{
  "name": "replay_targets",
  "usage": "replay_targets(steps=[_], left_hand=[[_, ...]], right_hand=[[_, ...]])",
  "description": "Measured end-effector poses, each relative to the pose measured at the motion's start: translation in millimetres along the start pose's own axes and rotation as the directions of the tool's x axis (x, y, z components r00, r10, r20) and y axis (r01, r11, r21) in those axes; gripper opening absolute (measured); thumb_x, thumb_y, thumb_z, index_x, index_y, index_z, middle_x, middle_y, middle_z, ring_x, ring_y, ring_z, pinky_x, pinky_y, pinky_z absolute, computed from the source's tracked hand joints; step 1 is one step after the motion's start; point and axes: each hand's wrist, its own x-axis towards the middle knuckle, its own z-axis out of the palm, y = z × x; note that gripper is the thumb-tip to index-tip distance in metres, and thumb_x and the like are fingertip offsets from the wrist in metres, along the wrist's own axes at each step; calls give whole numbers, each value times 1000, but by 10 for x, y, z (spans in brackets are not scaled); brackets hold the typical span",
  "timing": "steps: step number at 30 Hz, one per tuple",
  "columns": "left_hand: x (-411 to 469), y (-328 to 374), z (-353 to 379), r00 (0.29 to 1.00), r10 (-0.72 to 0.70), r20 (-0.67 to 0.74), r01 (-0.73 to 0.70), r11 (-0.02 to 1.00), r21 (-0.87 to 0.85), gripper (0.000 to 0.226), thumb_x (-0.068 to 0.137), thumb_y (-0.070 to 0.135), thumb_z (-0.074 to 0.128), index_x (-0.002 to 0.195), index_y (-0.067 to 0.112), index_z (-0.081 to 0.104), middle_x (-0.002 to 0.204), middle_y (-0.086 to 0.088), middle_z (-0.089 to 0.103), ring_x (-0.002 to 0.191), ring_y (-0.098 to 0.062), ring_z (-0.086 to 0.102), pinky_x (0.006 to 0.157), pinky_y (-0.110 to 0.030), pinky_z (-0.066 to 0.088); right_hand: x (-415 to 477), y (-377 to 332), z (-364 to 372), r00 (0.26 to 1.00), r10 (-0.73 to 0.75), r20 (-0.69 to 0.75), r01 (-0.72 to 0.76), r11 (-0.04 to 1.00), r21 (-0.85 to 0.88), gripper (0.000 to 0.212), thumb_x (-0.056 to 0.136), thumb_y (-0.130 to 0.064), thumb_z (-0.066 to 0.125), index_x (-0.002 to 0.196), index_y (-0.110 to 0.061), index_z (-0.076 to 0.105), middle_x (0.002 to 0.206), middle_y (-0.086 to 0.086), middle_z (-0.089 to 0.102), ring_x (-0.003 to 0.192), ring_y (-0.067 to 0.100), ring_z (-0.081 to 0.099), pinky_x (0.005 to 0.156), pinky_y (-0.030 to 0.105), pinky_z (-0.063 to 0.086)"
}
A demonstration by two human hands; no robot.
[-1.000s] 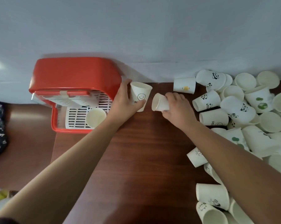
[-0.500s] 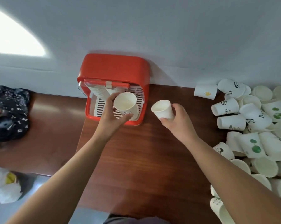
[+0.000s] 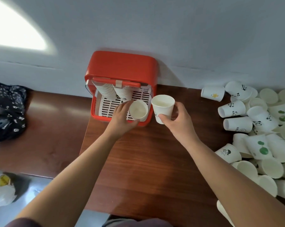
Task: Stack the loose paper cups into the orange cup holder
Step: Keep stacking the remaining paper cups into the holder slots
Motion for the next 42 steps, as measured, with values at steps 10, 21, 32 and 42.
replay_targets(steps=[10, 21, 32, 42], left_hand=[[26, 366, -531, 998, 67, 3, -55, 846, -530, 48, 96, 24, 65, 141, 21, 50, 135, 4, 60, 123, -18, 57, 97, -35, 53], [158, 2, -381, 988, 88, 124, -61, 977, -206, 58, 95, 45, 62, 148, 28, 43, 140, 9, 56, 128, -7, 51, 106, -33, 44], [293, -151, -234, 966, 14, 257, -21, 999, 25, 68, 96, 46, 59, 155, 29, 30, 147, -6, 47, 134, -23, 45, 107, -40, 37], [-256, -55, -318, 984, 55, 171, -48, 998, -47, 43, 92, 28, 66, 130, 12, 54, 122, -5, 53, 114, -19, 52, 101, -34, 43]], right_hand=[[74, -428, 373, 966, -222, 133, 204, 969, 137, 62, 81, -35, 78, 132, -36, 42, 130, -19, 53, 119, 2, 53, 98, 30, 51], [221, -217, 616, 974, -188, 125, 205, 970, -134, 50, 86, -34, 74, 130, -20, 56, 123, -10, 52, 111, 2, 49, 93, 16, 44], [164, -68, 744, 982, -97, 162, 140, 949, -283, 67, 91, -41, 65, 149, -25, 35, 150, 0, 42, 133, 16, 47, 107, 35, 44], [-520, 119, 321, 992, 79, -99, -109, 934, -339, 62, 91, -41, 65, 145, -22, 41, 148, 0, 44, 131, 15, 49, 103, 35, 48]])
